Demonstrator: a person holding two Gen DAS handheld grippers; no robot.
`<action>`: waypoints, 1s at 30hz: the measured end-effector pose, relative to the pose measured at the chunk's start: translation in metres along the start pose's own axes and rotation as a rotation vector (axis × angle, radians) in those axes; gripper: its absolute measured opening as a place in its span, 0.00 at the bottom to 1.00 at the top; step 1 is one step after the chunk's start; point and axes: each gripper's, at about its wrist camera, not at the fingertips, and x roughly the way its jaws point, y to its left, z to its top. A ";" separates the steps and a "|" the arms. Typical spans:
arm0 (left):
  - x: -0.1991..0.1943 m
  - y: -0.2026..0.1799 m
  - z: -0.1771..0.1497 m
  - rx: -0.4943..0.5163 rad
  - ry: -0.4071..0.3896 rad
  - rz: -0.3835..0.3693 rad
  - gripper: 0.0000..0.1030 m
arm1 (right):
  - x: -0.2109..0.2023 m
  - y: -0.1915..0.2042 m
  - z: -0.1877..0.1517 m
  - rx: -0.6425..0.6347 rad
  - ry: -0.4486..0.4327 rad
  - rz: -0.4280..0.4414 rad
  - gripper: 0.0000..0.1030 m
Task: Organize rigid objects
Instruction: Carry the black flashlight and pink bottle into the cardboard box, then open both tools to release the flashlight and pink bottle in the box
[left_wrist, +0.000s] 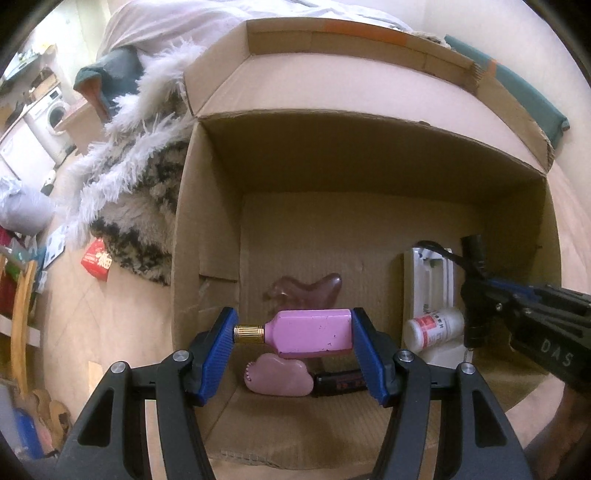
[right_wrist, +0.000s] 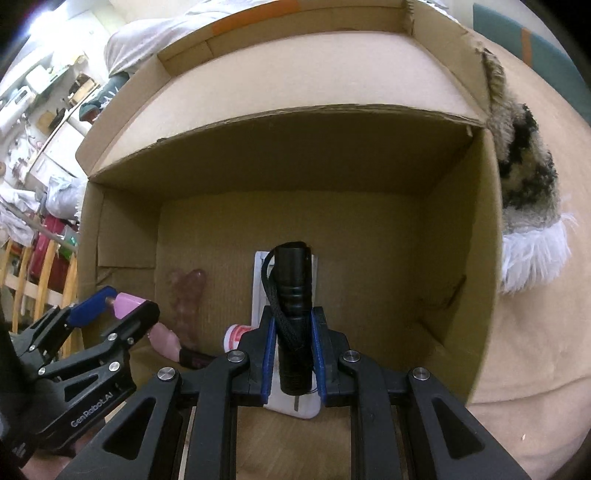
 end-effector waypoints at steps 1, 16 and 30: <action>0.001 0.000 0.000 -0.003 0.006 -0.003 0.57 | 0.001 0.001 0.000 -0.001 0.001 0.000 0.19; 0.005 -0.005 -0.003 0.013 0.036 -0.016 0.58 | -0.010 -0.002 0.003 0.009 -0.040 0.021 0.21; -0.006 -0.002 0.001 -0.020 0.012 -0.027 0.68 | -0.020 0.009 0.009 -0.033 -0.101 0.028 0.71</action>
